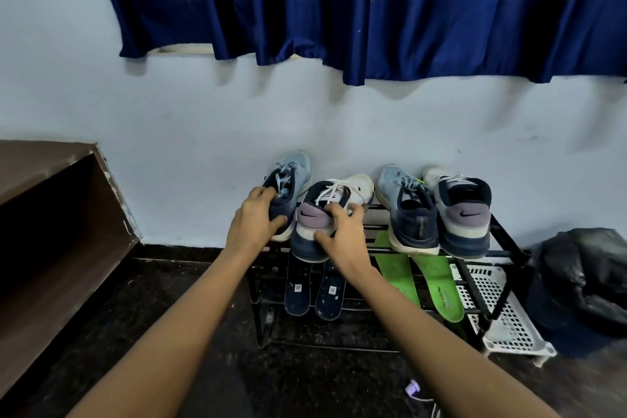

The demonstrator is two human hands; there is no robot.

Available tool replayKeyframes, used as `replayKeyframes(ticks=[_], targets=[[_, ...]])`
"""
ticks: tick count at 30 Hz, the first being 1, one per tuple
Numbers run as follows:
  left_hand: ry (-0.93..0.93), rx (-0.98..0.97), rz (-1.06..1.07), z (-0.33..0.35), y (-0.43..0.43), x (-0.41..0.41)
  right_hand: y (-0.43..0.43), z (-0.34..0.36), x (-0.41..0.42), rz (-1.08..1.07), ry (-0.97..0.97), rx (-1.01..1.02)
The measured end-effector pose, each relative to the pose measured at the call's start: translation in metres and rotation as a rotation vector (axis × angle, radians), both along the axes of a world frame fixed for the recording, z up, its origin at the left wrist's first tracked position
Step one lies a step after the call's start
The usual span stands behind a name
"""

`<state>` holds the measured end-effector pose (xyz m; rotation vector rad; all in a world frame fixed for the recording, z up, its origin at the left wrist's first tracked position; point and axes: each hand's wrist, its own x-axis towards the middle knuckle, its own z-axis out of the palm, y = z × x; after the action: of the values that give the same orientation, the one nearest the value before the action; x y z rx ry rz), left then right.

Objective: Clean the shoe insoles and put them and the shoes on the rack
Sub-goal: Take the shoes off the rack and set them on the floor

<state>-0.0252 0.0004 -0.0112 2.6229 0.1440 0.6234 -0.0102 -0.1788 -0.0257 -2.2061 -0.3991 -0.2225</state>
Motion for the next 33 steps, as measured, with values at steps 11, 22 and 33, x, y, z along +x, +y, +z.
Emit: replayKeyframes(ticks=[11,22,33], targets=[[-0.14,-0.009,0.05,0.033,0.024,-0.064,-0.004,0.007,-0.018,0.068,-0.125,0.035],[-0.164,-0.031,0.162,0.007,0.079,-0.161,0.034,0.019,-0.108,0.312,-0.355,0.0],[-0.051,-0.077,0.335,-0.069,0.133,-0.29,0.105,-0.039,-0.215,0.572,-0.373,-0.017]])
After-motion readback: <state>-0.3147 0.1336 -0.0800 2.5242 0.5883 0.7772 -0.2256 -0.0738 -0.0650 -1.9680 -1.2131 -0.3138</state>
